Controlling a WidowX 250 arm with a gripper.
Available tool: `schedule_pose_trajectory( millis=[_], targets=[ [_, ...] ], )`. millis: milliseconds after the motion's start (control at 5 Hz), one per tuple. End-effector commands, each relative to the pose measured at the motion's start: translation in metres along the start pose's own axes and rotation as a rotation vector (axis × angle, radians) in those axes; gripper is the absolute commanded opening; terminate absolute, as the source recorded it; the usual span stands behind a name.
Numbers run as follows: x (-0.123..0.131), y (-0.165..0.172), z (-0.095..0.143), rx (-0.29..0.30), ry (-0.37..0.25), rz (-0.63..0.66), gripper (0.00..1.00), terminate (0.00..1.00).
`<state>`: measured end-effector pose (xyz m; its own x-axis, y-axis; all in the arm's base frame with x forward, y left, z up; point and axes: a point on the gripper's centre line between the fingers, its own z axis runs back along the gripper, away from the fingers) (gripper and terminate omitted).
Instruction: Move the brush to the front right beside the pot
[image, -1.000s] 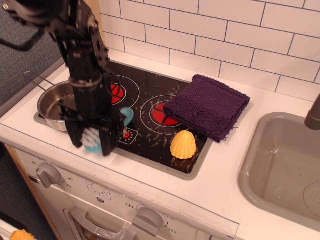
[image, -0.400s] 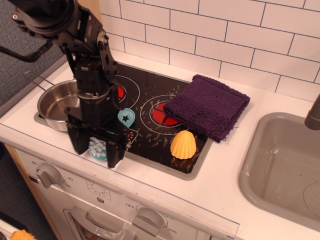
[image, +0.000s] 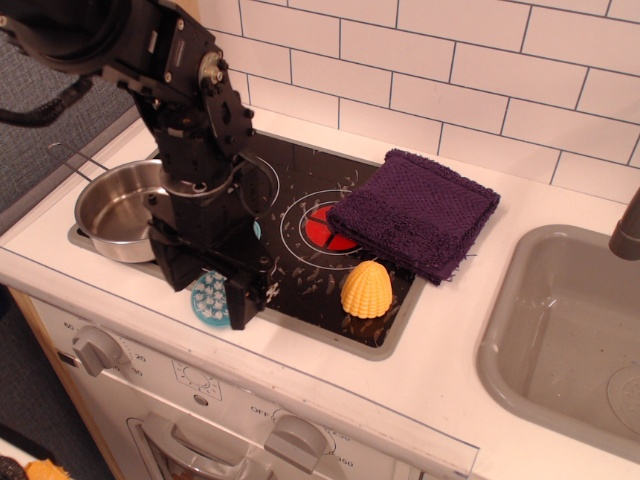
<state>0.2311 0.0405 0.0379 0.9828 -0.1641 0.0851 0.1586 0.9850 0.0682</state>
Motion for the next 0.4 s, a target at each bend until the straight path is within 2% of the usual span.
schedule_pose_trajectory(
  millis=[0,200],
  targets=[
    [-0.0044,0.005,0.015,0.011,-0.038,0.067,1.0,0.0],
    [-0.0059,0.006,0.0179,0.007,-0.038,0.065,1.0,0.0]
  ],
)
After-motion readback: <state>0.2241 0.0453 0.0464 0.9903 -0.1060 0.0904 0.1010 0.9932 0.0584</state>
